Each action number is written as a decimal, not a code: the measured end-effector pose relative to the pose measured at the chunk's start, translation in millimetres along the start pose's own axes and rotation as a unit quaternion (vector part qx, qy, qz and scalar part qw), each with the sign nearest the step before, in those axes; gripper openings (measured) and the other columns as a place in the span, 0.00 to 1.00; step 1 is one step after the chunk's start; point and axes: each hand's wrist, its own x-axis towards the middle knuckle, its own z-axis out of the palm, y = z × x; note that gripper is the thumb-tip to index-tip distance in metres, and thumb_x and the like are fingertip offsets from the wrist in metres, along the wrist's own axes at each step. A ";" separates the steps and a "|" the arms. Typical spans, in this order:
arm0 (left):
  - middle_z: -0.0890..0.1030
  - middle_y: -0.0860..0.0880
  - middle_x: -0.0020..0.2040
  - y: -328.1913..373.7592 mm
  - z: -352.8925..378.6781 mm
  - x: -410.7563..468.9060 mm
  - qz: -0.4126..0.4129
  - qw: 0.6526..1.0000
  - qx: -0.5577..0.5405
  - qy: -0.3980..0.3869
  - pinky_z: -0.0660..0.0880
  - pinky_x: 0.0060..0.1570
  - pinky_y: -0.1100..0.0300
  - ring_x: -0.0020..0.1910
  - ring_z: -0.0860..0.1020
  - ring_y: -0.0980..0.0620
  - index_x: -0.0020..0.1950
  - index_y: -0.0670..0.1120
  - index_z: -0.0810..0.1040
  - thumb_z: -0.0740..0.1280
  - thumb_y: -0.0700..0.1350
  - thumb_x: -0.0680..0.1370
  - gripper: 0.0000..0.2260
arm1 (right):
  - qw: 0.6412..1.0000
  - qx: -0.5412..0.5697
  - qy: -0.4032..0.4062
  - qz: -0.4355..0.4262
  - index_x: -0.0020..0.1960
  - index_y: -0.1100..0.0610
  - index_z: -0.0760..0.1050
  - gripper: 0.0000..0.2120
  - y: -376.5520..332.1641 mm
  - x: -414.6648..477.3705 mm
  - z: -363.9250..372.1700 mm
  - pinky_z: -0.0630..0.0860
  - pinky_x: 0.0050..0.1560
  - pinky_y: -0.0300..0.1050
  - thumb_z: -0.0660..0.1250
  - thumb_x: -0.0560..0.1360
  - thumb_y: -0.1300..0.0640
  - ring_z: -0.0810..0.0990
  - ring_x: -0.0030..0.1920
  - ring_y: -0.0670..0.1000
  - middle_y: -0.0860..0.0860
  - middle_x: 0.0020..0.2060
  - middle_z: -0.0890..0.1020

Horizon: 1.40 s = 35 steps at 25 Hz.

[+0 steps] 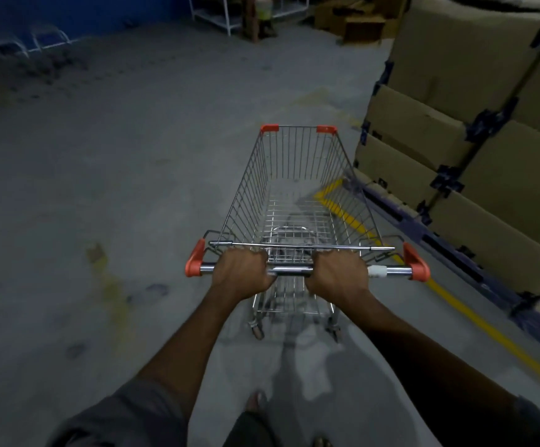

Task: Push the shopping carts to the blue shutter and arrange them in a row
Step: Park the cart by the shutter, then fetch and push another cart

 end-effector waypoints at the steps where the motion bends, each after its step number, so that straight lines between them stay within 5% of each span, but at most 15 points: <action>1: 0.85 0.47 0.45 -8.8 3.0 10.4 -0.008 1.000 -0.005 0.001 0.74 0.42 0.56 0.44 0.84 0.44 0.53 0.49 0.81 0.61 0.65 0.75 0.22 | 1.000 0.000 0.002 -0.005 0.49 0.52 0.80 0.13 -2.9 16.5 0.7 0.75 0.43 0.46 0.65 0.70 0.46 0.84 0.44 0.57 0.51 0.42 0.85; 11: 0.84 0.49 0.40 -138.0 32.1 117.7 -0.035 0.999 -0.033 0.017 0.73 0.39 0.58 0.39 0.83 0.48 0.50 0.50 0.83 0.62 0.65 0.74 0.21 | 0.996 0.033 0.059 -0.051 0.51 0.51 0.77 0.14 -62.3 179.0 -1.3 0.76 0.41 0.47 0.65 0.69 0.46 0.84 0.45 0.58 0.51 0.43 0.85; 17: 0.82 0.51 0.47 -193.2 50.1 161.4 -0.042 0.986 -0.150 0.053 0.73 0.45 0.56 0.47 0.80 0.47 0.51 0.52 0.79 0.65 0.62 0.70 0.18 | 0.985 0.000 0.004 -0.173 0.56 0.52 0.79 0.26 -64.5 266.8 -9.0 0.71 0.63 0.55 0.63 0.64 0.40 0.72 0.67 0.58 0.55 0.69 0.73; 24: 0.76 0.53 0.70 -252.1 76.8 221.2 -0.047 0.982 -0.181 -0.004 0.72 0.66 0.51 0.67 0.74 0.49 0.60 0.56 0.82 0.64 0.65 0.66 0.26 | 0.988 0.016 -0.010 -0.156 0.47 0.53 0.81 0.19 -99.0 350.7 -9.1 0.80 0.47 0.51 0.62 0.66 0.43 0.79 0.53 0.56 0.50 0.50 0.80; 32: 0.79 0.50 0.67 -331.7 99.3 309.0 -0.114 0.969 -0.213 0.050 0.76 0.60 0.52 0.64 0.78 0.48 0.75 0.53 0.69 0.69 0.63 0.68 0.37 | 0.975 0.011 0.087 -0.206 0.44 0.54 0.80 0.13 -124.7 486.6 1.4 0.72 0.41 0.45 0.69 0.64 0.47 0.79 0.46 0.54 0.50 0.45 0.79; 35: 0.77 0.50 0.65 -367.1 111.6 349.0 -0.124 0.976 -0.158 0.079 0.74 0.58 0.47 0.62 0.76 0.46 0.74 0.53 0.70 0.66 0.66 0.68 0.37 | 0.973 0.012 0.008 -0.230 0.46 0.53 0.80 0.15 -129.8 545.3 -16.1 0.75 0.45 0.46 0.67 0.66 0.44 0.82 0.46 0.56 0.51 0.45 0.82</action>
